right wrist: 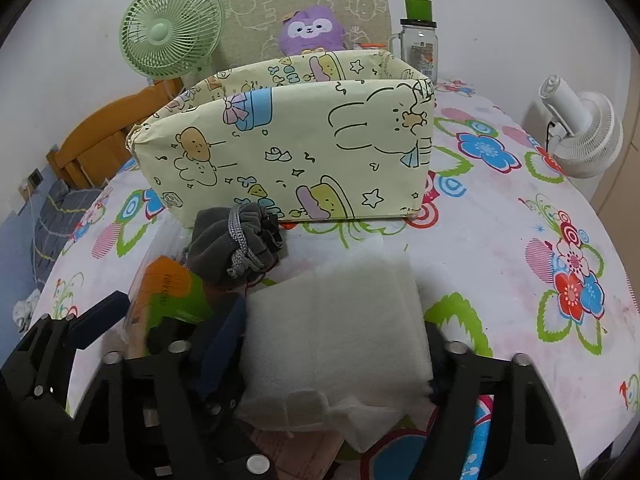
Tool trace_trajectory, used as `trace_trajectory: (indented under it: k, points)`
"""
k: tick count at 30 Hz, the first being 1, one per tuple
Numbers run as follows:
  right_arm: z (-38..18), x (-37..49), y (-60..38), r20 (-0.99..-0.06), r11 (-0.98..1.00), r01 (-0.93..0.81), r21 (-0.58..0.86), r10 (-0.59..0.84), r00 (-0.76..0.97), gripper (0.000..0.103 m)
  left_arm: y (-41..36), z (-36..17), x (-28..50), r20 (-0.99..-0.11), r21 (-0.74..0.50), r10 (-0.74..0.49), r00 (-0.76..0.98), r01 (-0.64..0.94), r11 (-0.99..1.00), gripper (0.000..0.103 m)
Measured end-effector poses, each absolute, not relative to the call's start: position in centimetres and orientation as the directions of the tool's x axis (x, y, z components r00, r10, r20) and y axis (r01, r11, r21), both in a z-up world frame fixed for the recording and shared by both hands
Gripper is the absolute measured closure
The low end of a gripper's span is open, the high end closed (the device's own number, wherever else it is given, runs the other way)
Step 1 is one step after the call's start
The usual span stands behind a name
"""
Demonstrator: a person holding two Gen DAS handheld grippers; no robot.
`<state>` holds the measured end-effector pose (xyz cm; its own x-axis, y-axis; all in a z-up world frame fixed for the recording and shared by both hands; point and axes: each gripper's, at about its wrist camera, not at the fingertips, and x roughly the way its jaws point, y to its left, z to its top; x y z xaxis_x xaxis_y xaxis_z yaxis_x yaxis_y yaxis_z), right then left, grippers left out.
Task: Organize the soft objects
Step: 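Grasp green tissue pack with left tool while right grasps white cloth, then carry tissue pack with left tool while right carries white cloth over box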
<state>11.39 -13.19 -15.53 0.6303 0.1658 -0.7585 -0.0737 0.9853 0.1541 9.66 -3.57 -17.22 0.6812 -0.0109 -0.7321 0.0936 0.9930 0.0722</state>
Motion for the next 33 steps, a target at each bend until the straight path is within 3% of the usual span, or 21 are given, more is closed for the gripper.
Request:
trace_trajectory:
  k: [5,11,19,23,25,33]
  points:
    - [-15.3,11.4,-13.6,-0.758,0.984,-0.073,0.166,0.174,0.629,0.058,-3.5,-17.0,9.9,-0.728,0.062,-0.019,0.685,0.094,0.994,0.013]
    - [-14.7,11.4,-13.6,-0.748,0.983,-0.081,0.165,0.178,0.64,0.068,-3.6,-16.4,9.9,-0.719,0.05,-0.034,0.694,0.101,0.994,0.022]
    - [-13.9,11.1,-13.6,-0.737,0.984,-0.087,0.158,0.176,0.652,0.072,-4.0,-15.8,9.4,-0.704,0.052,-0.035,0.709,0.101,0.994,0.034]
    - [-13.5,10.8,-13.7,-0.729,0.983,-0.087,0.162,0.179,0.661,0.072,-4.3,-15.3,9.0,-0.696,0.039,-0.052,0.716,0.111,0.993,0.043]
    - [-13.3,10.6,-13.7,-0.725,0.983,-0.088,0.163,0.18,0.665,0.072,-4.4,-15.1,8.7,-0.694,0.011,-0.09,0.714,0.136,0.991,0.056]
    - [-13.6,10.5,-14.3,-0.734,0.984,-0.074,0.163,0.171,0.658,0.072,-4.9,-15.9,9.2,-0.736,-0.065,-0.164,0.657,0.172,0.983,0.069]
